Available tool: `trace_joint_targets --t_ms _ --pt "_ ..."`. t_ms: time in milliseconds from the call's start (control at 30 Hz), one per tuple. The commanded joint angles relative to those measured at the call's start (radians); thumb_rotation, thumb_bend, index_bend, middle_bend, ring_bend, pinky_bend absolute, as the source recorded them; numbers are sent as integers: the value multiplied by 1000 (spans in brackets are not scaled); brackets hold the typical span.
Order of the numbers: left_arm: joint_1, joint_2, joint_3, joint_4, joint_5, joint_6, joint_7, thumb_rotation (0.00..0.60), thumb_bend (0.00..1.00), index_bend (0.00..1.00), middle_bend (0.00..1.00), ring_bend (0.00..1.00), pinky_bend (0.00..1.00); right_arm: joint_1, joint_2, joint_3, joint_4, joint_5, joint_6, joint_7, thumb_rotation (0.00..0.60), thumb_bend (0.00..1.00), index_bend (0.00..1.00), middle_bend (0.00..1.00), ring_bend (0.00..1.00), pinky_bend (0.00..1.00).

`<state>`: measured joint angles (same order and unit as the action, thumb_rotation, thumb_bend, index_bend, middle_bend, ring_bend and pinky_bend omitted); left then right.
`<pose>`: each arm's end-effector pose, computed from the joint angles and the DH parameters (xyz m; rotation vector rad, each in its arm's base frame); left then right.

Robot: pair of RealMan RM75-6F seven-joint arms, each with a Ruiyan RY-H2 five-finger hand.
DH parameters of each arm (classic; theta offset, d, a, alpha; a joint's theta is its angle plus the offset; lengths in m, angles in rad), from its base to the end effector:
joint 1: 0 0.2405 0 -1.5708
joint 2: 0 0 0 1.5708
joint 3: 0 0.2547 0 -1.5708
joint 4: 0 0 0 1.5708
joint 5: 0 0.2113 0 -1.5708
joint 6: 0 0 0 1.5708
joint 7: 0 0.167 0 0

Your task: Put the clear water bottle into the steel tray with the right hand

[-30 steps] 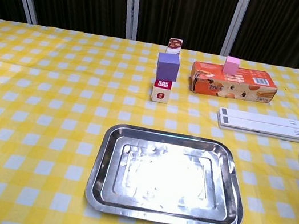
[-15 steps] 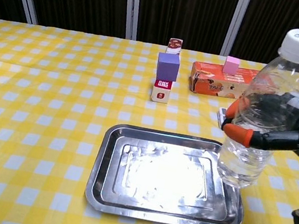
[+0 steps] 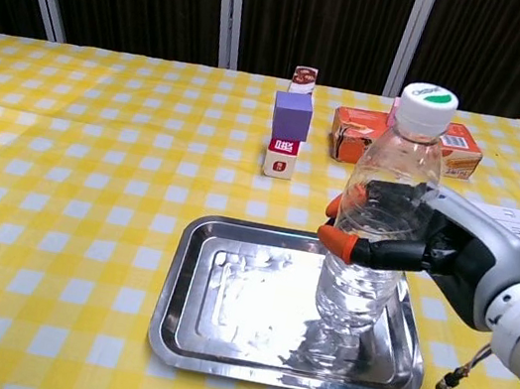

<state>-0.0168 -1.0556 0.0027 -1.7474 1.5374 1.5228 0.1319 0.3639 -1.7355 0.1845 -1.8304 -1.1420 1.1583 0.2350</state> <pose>-0.2971 0.1711 0.1606 -1.4101 -0.8960 -0.8200 -0.1193 -0.2478 -0.0511 1.0852 -2.0465 1.4875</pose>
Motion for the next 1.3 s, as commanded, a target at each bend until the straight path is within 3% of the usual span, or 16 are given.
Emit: trace_joint_targets --t_ms 33,333,467,700,800,1300 --pt "0 1 0 0 1 0 -1 600 204 165 0 0 0 -4 -30 -5 37 -8 19 -6 600 820 840 618 288 0" --pt "1 -4 1 -2 4 4 12 600 219 167 0 0 0 -26 -44 -41 83 -39 9 33 600 821 823 618 288 0" --pt "1 -4 2 -3 2 3 13 600 219 168 0 0 0 -19 -34 -48 81 -35 -28 36 600 799 735 579 285 0" --pt "0 -4 1 -2 2 3 11 600 219 168 0 0 0 11 25 -51 57 -32 -148 90 600 411 304 266 83 0" --pt "0 -4 1 -2 3 3 12 600 219 168 0 0 0 12 37 -51 62 -52 -164 126 600 312 206 188 26 0" --pt "-1 -9 3 -5 2 0 28 600 219 168 0 0 0 -12 149 -24 42 -99 -148 230 600 291 194 120 0 0"
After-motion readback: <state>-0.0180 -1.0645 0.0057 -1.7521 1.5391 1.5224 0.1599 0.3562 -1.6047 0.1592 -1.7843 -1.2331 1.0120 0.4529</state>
